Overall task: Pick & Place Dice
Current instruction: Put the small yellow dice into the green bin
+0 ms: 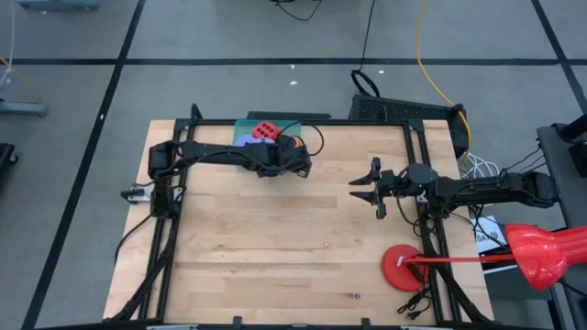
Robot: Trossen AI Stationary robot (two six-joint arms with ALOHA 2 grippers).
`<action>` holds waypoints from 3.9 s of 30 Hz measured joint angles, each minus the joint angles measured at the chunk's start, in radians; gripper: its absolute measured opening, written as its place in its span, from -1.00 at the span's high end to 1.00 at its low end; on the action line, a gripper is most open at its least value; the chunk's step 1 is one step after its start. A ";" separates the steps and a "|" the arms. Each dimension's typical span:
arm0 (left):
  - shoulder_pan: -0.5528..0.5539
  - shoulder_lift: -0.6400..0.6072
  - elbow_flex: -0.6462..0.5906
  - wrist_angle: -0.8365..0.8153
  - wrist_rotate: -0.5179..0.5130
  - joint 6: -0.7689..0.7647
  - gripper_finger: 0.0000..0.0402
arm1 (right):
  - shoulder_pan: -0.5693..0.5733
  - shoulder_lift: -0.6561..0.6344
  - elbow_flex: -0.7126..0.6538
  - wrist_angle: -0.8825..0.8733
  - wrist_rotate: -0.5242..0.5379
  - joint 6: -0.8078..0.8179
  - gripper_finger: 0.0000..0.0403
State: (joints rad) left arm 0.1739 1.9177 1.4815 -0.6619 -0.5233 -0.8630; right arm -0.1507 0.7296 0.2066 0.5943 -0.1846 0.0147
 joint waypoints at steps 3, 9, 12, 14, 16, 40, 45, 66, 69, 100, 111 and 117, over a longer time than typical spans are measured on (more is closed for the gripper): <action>-0.023 -0.034 0.001 0.027 -0.003 0.042 0.15 | 0.000 0.000 0.000 0.000 0.000 0.000 0.36; -0.080 -0.099 0.001 0.027 -0.016 0.162 0.22 | 0.000 0.000 -0.001 0.001 0.000 0.000 0.36; -0.120 -0.135 0.001 0.028 0.034 0.243 0.24 | 0.000 0.000 -0.001 0.001 0.000 0.000 0.36; -0.148 -0.158 0.001 0.027 0.090 0.279 0.24 | 0.000 0.000 -0.001 0.000 0.000 0.000 0.36; -0.177 -0.186 0.001 0.024 0.126 0.301 0.23 | 0.000 0.000 -0.001 0.000 0.000 0.000 0.36; -0.256 -0.802 -0.992 1.157 0.445 0.773 0.24 | 0.000 0.000 -0.001 0.001 0.000 0.000 0.36; -0.256 -1.041 -1.153 1.087 0.445 0.773 0.24 | 0.000 0.000 -0.001 0.001 0.000 0.000 0.36; -0.256 -1.724 -1.289 0.571 0.354 0.834 0.24 | 0.000 0.000 -0.001 0.000 0.000 0.000 0.36; -0.256 -1.774 -1.289 0.510 0.336 0.828 0.24 | 0.000 0.000 -0.001 0.000 0.000 0.000 0.36; -0.256 -1.794 -1.289 0.430 0.330 0.776 0.24 | 0.000 0.000 -0.001 0.000 0.000 0.000 0.36; -0.256 -1.794 -1.289 0.430 0.330 0.777 0.24 | 0.000 0.000 -0.001 0.002 0.000 0.000 0.36; -0.256 -1.793 -1.289 0.430 0.330 0.777 0.24 | 0.014 0.000 -0.001 0.033 0.000 0.065 0.36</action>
State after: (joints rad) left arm -0.0818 0.1242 0.1925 -0.2317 -0.1928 -0.0856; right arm -0.1369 0.7297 0.2053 0.6275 -0.1846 0.0797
